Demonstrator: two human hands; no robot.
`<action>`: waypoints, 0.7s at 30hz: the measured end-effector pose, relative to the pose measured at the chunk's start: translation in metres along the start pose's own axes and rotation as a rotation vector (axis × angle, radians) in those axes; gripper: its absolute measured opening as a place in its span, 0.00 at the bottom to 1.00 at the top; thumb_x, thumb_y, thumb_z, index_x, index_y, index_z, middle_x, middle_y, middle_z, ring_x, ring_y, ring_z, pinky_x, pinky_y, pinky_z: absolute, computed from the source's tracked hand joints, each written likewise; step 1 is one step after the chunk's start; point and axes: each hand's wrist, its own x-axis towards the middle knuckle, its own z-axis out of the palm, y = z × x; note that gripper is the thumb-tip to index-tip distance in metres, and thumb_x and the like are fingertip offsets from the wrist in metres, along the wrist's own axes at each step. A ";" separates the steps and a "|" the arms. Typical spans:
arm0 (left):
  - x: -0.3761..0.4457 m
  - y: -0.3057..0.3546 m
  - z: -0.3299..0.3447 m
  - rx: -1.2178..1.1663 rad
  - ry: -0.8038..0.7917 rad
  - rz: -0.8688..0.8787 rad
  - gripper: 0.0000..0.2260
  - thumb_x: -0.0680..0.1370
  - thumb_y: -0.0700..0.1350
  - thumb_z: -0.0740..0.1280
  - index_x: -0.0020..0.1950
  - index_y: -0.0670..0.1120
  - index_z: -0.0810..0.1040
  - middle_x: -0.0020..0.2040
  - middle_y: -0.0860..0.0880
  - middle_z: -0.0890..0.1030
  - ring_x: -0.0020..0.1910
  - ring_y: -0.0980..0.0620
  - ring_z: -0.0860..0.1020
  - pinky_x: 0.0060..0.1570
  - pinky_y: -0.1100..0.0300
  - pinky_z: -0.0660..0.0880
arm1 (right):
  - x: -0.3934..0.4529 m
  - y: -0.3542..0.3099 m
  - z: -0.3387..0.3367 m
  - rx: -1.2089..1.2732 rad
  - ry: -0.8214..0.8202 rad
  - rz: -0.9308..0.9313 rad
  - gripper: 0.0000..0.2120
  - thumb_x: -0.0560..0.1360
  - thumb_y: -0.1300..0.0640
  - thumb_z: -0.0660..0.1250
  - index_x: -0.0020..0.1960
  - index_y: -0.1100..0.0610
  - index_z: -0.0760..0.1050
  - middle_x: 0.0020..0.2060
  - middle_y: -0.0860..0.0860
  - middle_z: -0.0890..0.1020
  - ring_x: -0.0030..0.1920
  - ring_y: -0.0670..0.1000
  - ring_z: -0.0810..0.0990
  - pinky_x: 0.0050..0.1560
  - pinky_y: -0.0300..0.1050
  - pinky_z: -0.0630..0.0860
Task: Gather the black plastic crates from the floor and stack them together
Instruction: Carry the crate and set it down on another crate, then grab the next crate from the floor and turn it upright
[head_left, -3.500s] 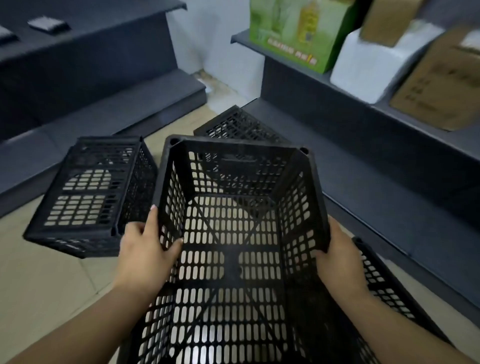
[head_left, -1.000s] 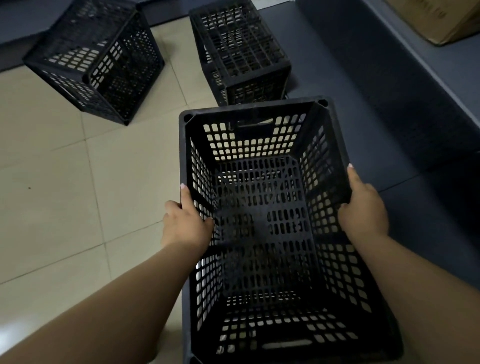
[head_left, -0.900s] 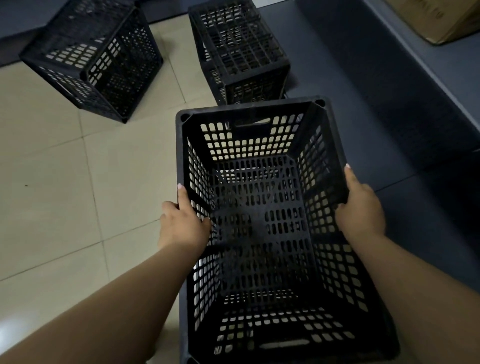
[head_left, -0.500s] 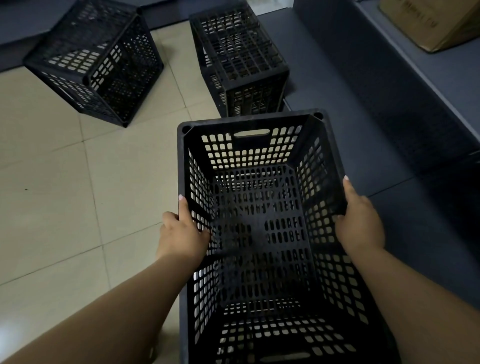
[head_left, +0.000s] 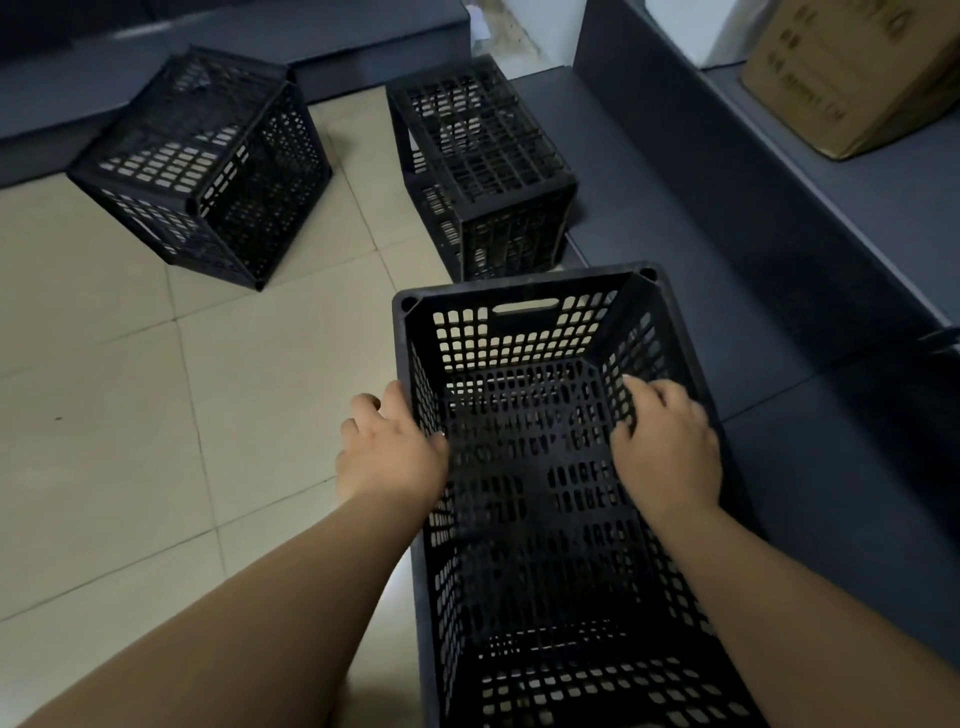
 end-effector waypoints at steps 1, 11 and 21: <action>0.002 -0.004 -0.003 0.018 0.006 0.032 0.29 0.77 0.53 0.62 0.75 0.49 0.56 0.67 0.43 0.63 0.64 0.42 0.65 0.59 0.49 0.68 | -0.003 -0.006 0.000 -0.009 -0.003 0.003 0.24 0.77 0.55 0.63 0.73 0.50 0.66 0.67 0.52 0.70 0.65 0.55 0.68 0.62 0.53 0.68; 0.056 -0.044 -0.049 0.139 0.015 0.443 0.28 0.78 0.58 0.57 0.76 0.51 0.54 0.69 0.44 0.63 0.66 0.43 0.64 0.63 0.51 0.65 | -0.024 -0.119 0.016 0.051 -0.025 0.012 0.22 0.78 0.46 0.59 0.72 0.47 0.67 0.66 0.49 0.70 0.65 0.52 0.69 0.63 0.51 0.68; 0.186 -0.116 -0.179 0.210 0.149 0.529 0.27 0.78 0.57 0.58 0.75 0.51 0.57 0.69 0.43 0.63 0.64 0.43 0.64 0.64 0.50 0.63 | 0.029 -0.268 0.004 0.142 0.044 0.084 0.22 0.78 0.47 0.60 0.71 0.48 0.68 0.65 0.50 0.71 0.62 0.54 0.70 0.58 0.51 0.69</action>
